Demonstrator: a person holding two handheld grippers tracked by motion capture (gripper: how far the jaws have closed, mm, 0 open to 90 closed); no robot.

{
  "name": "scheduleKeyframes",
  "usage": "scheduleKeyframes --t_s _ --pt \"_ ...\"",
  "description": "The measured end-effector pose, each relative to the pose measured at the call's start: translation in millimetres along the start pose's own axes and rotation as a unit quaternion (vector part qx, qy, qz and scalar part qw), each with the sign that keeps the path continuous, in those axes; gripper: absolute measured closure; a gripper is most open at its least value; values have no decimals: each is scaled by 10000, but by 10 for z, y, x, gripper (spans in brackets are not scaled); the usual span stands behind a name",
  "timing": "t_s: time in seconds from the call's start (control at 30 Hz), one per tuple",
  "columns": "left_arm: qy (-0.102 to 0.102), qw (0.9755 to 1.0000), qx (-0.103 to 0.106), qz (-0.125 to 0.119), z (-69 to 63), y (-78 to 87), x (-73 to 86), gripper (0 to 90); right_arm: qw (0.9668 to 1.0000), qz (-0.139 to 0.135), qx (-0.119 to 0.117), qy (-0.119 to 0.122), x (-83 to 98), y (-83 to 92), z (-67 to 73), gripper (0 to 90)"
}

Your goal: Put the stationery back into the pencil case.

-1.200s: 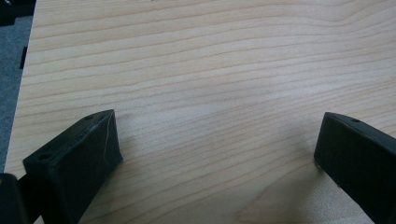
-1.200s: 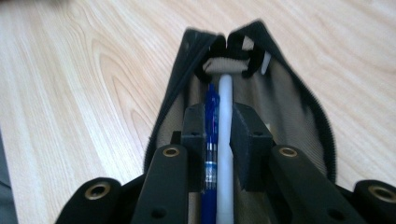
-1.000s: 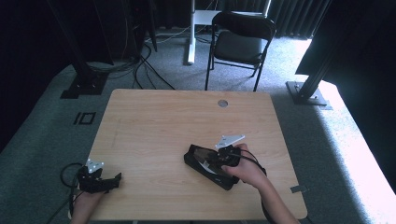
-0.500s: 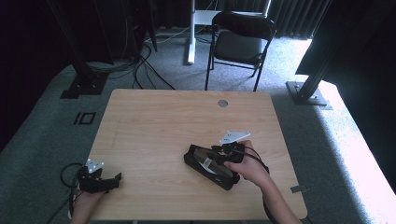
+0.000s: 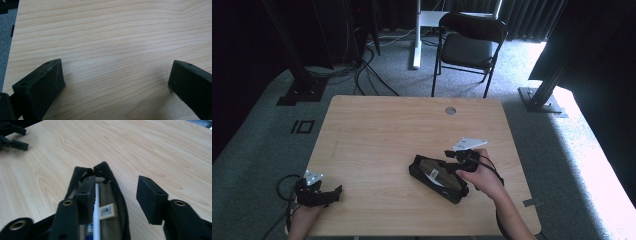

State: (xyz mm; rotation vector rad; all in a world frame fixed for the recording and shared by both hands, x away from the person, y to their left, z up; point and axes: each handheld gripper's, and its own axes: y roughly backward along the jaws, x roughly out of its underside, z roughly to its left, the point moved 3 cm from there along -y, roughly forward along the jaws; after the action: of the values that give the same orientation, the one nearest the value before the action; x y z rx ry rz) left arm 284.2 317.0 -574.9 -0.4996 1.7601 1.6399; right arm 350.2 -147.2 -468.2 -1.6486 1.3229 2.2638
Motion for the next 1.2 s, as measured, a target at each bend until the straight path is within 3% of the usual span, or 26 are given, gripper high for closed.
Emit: scheduleKeyframes --t_s 0.3,0.5,0.73,1.2 --pt "-9 10000 1 7 1 1 0 6 9995 -160 122 -243 44 62 -132 450" --pt "-8 10000 1 7 1 1 0 6 9990 -248 268 -274 98 97 -227 393" --pt "-9 10000 1 7 1 1 0 6 9973 -297 485 -459 185 125 -354 353" --pt "-9 10000 0 7 1 1 0 6 9935 -433 666 -815 427 183 -551 305"
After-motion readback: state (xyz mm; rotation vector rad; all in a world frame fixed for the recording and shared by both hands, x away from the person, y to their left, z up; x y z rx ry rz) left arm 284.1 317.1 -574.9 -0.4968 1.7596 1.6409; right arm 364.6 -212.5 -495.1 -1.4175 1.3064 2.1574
